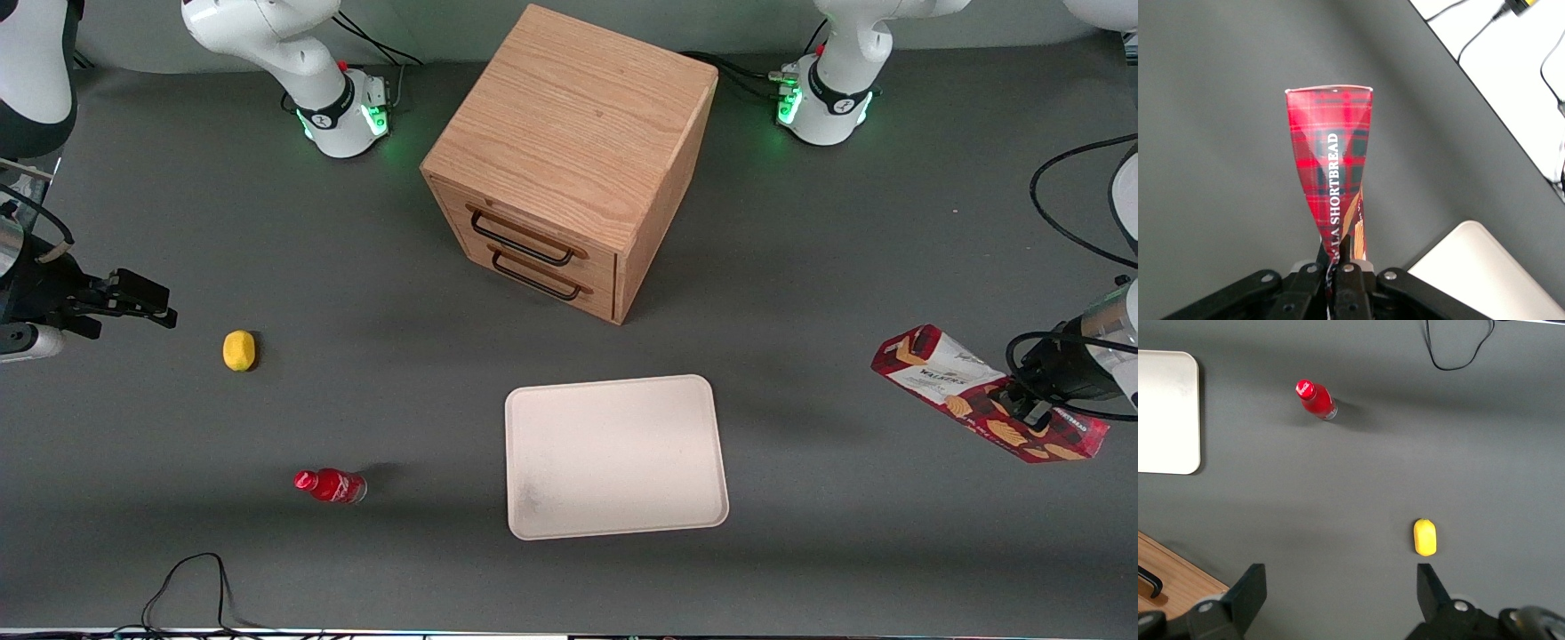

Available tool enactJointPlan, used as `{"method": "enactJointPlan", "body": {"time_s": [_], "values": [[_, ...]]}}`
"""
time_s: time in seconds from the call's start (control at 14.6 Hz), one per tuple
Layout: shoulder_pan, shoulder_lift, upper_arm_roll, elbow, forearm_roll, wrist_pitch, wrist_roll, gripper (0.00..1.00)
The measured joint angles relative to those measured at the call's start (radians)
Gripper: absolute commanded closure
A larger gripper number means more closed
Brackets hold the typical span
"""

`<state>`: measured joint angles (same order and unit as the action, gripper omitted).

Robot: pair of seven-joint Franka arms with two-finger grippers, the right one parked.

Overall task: Place red cookie box on tray
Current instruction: 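Lift the held box and swing it toward the white tray, then lower the box upright onto the tray's rim area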

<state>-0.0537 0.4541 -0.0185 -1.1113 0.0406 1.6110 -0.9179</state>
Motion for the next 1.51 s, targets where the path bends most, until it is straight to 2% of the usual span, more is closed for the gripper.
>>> {"method": "enactJointPlan", "body": {"time_s": [0.21, 0.75, 1.23, 1.51], "values": [[-0.04, 0.006, -0.006, -0.001, -0.004, 0.0, 0.141, 1.0], [-0.279, 0.042, -0.006, 0.025, 0.005, 0.007, 0.376, 1.0], [-0.329, 0.075, -0.057, 0.079, 0.004, 0.01, 0.441, 1.0], [-0.333, 0.122, -0.059, 0.077, 0.004, 0.082, 0.449, 1.0]]}}
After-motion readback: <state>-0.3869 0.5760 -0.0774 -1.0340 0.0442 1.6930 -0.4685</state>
